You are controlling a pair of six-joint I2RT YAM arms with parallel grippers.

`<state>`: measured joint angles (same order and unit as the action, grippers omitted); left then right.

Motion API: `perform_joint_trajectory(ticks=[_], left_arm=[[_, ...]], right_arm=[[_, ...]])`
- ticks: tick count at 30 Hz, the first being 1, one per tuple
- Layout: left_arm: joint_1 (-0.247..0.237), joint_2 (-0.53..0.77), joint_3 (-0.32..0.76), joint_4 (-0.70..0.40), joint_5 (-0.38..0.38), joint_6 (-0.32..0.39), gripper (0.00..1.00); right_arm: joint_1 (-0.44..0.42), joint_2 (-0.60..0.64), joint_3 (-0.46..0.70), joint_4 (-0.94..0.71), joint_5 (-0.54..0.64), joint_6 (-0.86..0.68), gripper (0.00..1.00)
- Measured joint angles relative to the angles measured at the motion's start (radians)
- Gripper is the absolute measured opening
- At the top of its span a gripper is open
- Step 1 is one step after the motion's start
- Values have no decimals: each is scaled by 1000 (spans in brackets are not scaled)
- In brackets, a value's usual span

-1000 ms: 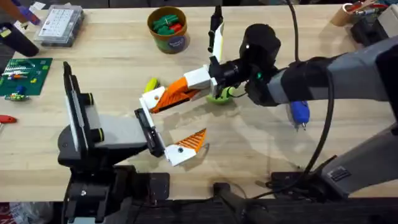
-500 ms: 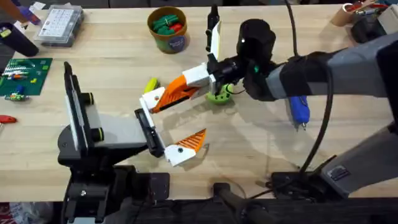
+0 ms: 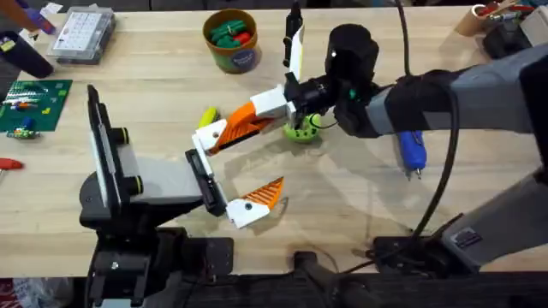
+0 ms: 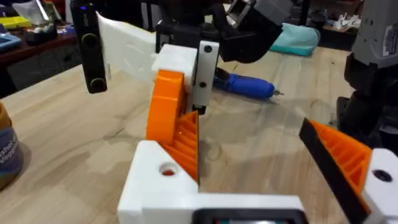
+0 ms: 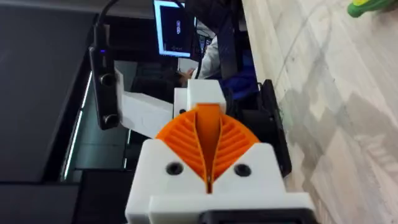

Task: Pick up the gripper from the table and insert it into the empty holder that is missing its gripper. Then pick up a screw, insert it into the mounting hole, and use the screwdriver to tighten it. Finally, clean up the table by picking up the vegetable and placing it into the bucket.

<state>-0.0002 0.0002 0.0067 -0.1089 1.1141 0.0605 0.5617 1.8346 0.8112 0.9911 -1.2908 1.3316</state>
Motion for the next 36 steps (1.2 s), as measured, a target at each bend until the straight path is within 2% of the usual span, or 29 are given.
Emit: perform_joint_trajectory(ticks=[8,13,20,28,36], left_arm=[[0,0,0,1,0,2,986],[0,0,6,15,-2,19,987],[0,0,8,11,-1,23,986],[0,0,7,-14,4,-7,986],[3,0,7,-14,9,-17,986]], right_arm=[[0,0,0,10,-1,-2,18],[0,4,0,93,-3,0,18],[0,5,0,91,-8,11,18],[0,5,2,-26,-6,-18,18],[0,5,4,-36,-8,-40,18]])
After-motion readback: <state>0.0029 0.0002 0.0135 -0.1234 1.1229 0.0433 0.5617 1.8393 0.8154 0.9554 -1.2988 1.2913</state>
